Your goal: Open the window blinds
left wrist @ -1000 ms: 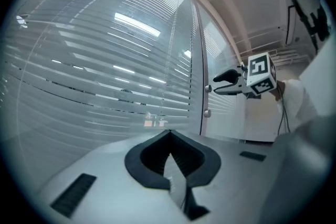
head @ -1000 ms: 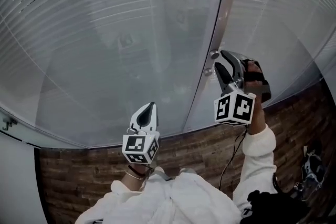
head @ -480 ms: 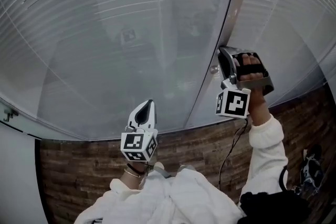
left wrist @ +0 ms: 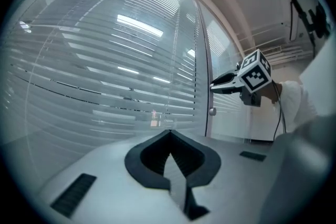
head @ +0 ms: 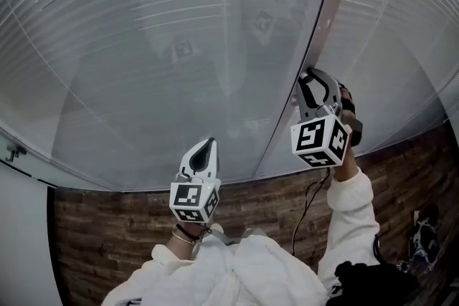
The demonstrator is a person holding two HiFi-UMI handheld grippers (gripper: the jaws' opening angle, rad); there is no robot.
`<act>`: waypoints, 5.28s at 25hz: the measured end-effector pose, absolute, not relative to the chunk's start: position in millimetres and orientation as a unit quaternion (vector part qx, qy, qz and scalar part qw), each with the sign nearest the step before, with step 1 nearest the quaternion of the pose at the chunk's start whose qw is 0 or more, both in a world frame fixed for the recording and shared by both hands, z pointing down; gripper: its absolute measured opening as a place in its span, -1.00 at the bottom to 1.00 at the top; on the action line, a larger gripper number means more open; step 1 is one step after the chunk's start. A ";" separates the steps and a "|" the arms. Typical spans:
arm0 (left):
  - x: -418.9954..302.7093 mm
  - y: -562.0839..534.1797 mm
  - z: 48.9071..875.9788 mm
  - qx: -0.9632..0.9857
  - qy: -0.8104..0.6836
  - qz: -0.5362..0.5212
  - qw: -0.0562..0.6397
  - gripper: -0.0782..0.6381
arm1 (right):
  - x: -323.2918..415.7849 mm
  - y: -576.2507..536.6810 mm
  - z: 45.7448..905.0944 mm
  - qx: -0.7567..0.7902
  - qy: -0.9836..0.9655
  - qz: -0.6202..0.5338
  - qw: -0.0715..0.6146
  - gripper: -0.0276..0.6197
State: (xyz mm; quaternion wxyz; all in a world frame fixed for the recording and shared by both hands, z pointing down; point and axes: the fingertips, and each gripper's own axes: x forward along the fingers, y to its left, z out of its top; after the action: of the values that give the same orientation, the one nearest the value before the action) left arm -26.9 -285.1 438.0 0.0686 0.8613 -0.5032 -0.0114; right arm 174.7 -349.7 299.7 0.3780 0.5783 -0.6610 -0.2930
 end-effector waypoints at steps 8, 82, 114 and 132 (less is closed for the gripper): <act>-32.0 -284.1 437.5 0.859 -0.507 -0.012 0.067 -0.79 | 178.4 -351.2 296.1 0.620 -0.722 -0.177 0.249 -0.50; -48.5 -291.3 439.4 0.846 -0.529 -0.010 0.063 -0.79 | 212.2 -352.6 329.5 0.202 -0.386 0.586 -0.683 -0.52; -57.5 -286.2 441.1 0.840 -0.538 -0.012 0.068 -0.79 | 176.2 -351.0 307.9 0.525 -0.571 -0.425 0.467 -0.49; -57.2 -293.1 441.6 0.840 -0.537 -0.015 0.069 -0.79 | 182.5 -353.0 296.8 0.620 -0.741 -0.167 0.196 -0.50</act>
State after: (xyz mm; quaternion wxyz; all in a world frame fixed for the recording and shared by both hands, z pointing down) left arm -57.2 -293.1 441.6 0.0689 0.8405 -0.5372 -0.0155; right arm 182.5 -353.0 296.8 0.1964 0.6204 -0.7408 -0.1666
